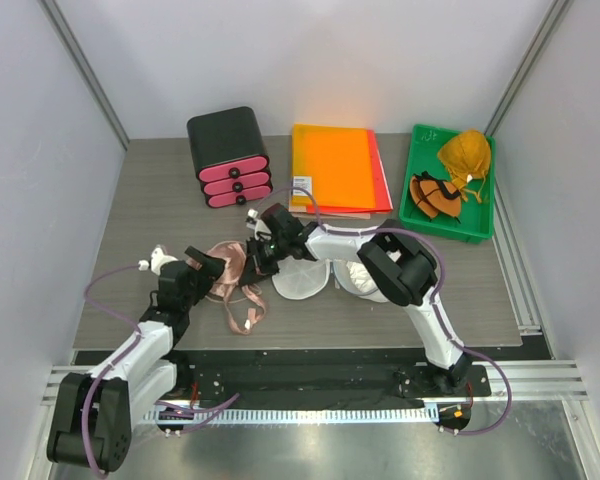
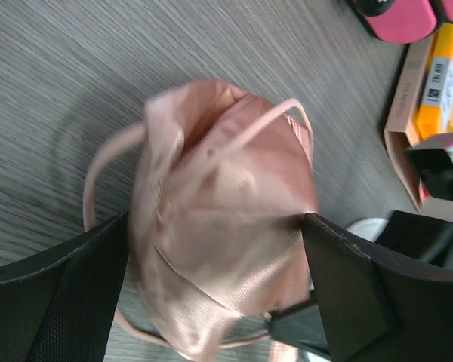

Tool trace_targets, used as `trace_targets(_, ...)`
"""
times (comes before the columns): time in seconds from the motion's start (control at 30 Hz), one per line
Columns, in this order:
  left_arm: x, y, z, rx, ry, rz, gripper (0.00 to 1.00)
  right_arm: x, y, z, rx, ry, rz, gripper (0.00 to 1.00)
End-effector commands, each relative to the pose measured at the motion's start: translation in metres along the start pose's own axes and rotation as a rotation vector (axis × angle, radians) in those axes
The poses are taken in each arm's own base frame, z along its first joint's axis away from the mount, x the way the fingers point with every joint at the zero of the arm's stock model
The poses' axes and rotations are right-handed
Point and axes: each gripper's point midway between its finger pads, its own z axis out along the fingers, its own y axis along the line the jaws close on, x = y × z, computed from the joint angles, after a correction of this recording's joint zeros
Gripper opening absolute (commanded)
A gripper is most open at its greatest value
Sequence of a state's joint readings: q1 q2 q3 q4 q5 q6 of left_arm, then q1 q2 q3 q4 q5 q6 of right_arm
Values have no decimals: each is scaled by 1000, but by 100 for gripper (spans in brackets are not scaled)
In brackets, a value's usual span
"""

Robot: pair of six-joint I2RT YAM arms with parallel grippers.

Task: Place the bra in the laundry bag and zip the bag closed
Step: Adjust the bra at the center of the board.

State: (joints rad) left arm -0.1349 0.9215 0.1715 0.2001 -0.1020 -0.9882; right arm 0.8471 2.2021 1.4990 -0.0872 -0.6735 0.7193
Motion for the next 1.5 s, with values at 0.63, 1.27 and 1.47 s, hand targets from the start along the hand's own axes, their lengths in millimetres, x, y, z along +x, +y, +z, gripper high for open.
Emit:
trace_targets(0.63, 7, -45, -20, 281, 30, -97, 86, -8, 68, -2, -246, -57, 33, 1)
trace_targets(1.27, 11, -63, -9, 312, 54, -136, 60, 9, 78, 14, -266, -33, 48, 5)
trace_targets(1.47, 11, -60, -9, 301, 52, -136, 42, 14, 62, 3, -145, -38, -19, 27)
